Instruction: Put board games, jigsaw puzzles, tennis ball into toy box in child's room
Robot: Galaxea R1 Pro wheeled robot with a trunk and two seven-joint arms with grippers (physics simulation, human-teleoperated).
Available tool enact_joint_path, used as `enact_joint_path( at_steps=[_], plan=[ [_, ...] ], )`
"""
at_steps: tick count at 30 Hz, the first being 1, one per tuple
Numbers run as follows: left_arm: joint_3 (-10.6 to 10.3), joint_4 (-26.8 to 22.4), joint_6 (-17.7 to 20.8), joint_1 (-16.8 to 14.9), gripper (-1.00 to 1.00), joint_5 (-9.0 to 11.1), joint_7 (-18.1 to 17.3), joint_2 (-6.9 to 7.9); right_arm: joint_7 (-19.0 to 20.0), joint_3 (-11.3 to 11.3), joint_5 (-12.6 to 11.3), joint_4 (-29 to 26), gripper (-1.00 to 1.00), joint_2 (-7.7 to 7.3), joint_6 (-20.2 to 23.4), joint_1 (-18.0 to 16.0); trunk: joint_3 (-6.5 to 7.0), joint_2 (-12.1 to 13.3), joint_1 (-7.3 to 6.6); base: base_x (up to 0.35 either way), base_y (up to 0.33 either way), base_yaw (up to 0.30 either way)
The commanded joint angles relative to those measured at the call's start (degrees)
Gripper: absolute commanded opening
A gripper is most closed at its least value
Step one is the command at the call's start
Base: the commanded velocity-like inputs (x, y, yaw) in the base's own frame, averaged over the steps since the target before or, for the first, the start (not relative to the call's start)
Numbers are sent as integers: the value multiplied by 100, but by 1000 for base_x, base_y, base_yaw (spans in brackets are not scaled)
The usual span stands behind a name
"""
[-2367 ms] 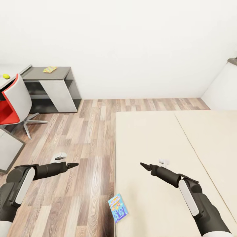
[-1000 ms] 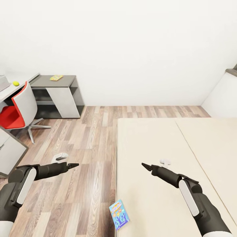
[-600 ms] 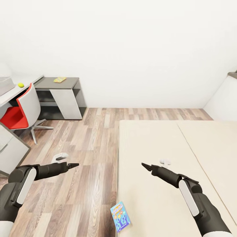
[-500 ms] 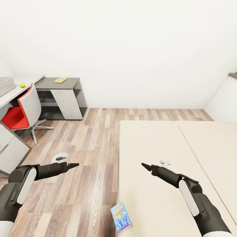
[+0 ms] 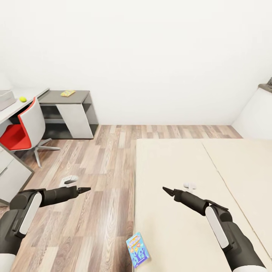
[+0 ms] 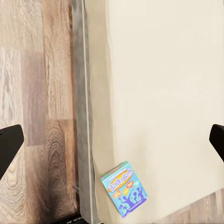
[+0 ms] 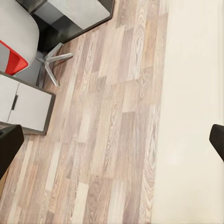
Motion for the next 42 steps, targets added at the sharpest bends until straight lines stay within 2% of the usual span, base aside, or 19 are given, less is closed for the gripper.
enact_joint_path(
  at_steps=[1,18,42],
  plan=[
    [8,-2,26,-4,100,-23,-39,1,5,-7,-33,-3,100,1,46,-5,-6,-10,3,0,0,-130],
    [10,0,27,-4,100,-23,-45,-1,4,-8,-26,-9,100,13,47,-6,18,-10,3,0,0,-24],
    [10,2,18,-4,100,-23,-48,1,5,1,-15,-8,100,18,41,-5,225,-10,3,0,0,0]
  ],
)
